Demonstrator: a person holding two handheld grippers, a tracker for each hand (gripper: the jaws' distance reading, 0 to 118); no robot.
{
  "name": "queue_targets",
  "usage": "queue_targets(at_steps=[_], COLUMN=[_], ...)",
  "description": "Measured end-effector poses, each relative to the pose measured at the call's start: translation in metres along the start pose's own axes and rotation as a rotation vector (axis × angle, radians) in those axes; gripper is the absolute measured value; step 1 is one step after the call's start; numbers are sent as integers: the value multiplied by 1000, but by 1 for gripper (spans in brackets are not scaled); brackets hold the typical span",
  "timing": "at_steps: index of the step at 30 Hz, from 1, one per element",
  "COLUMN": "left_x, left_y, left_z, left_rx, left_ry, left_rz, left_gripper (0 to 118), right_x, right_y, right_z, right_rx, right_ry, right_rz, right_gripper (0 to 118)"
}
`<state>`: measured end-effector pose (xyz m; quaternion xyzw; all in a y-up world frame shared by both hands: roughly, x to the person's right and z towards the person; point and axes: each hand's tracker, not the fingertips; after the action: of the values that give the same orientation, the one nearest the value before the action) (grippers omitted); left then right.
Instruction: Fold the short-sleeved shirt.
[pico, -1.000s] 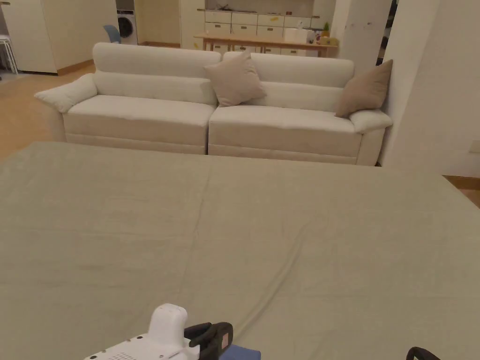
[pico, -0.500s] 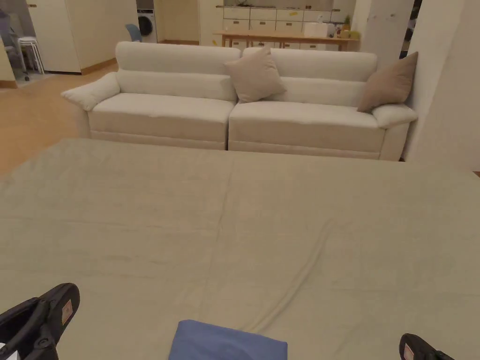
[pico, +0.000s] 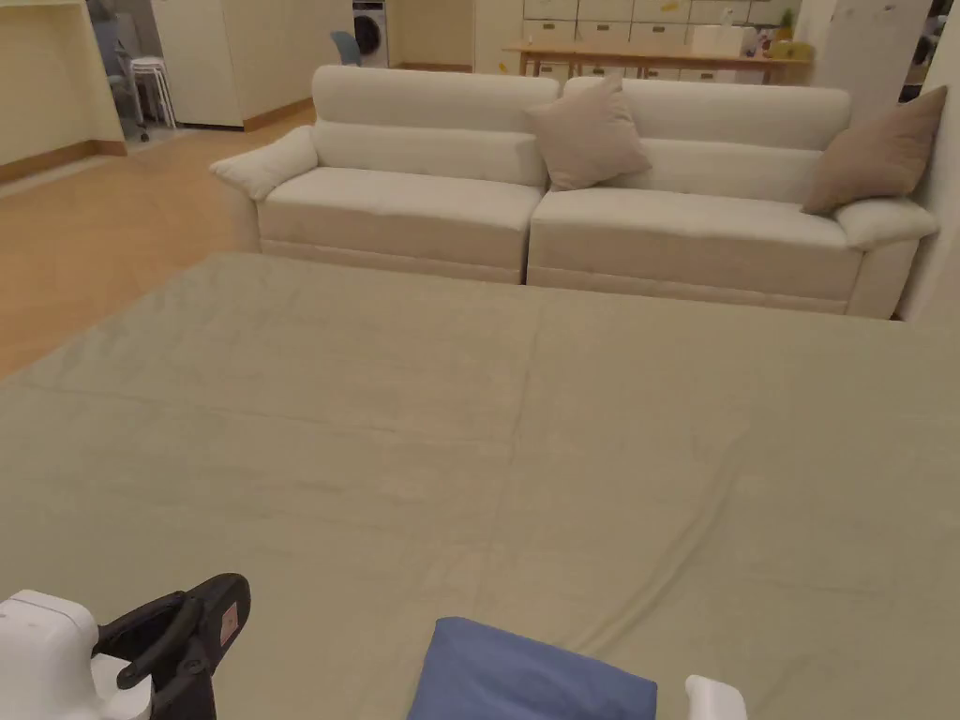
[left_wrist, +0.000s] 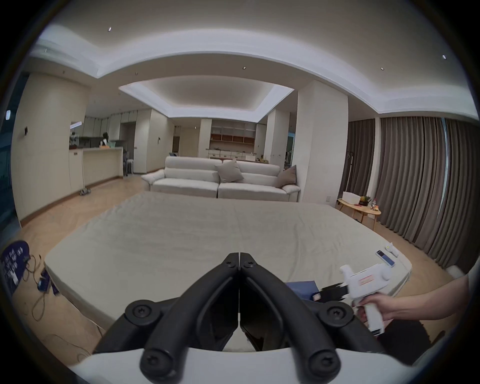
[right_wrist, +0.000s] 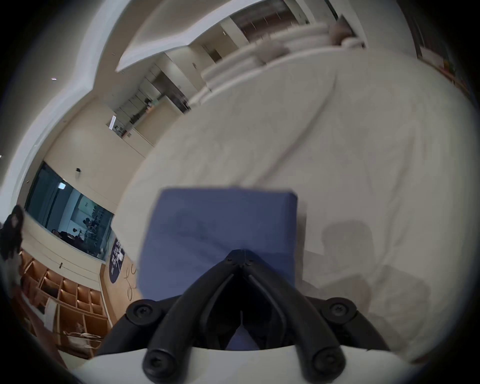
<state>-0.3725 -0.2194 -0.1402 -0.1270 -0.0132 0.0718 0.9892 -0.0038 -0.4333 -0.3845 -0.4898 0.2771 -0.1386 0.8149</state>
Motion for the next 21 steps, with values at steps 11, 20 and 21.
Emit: queue_targets(at_steps=[11,20,21], left_x=[-66,-102,-102], left_y=[-41,-156,-163], left_z=[-123,-247,-254], left_rx=[-483,-801,-806], left_ry=[-513,-566,-559], left_rz=[511,657,702], left_gripper=[29,115,115], right_x=[17,22,22], right_y=[0,-2,-2], right_z=[4,3,3], right_rx=[33,34,34], right_ry=[92,104,106], right_rz=[-104,-132,-137], right_gripper=[0,0,0])
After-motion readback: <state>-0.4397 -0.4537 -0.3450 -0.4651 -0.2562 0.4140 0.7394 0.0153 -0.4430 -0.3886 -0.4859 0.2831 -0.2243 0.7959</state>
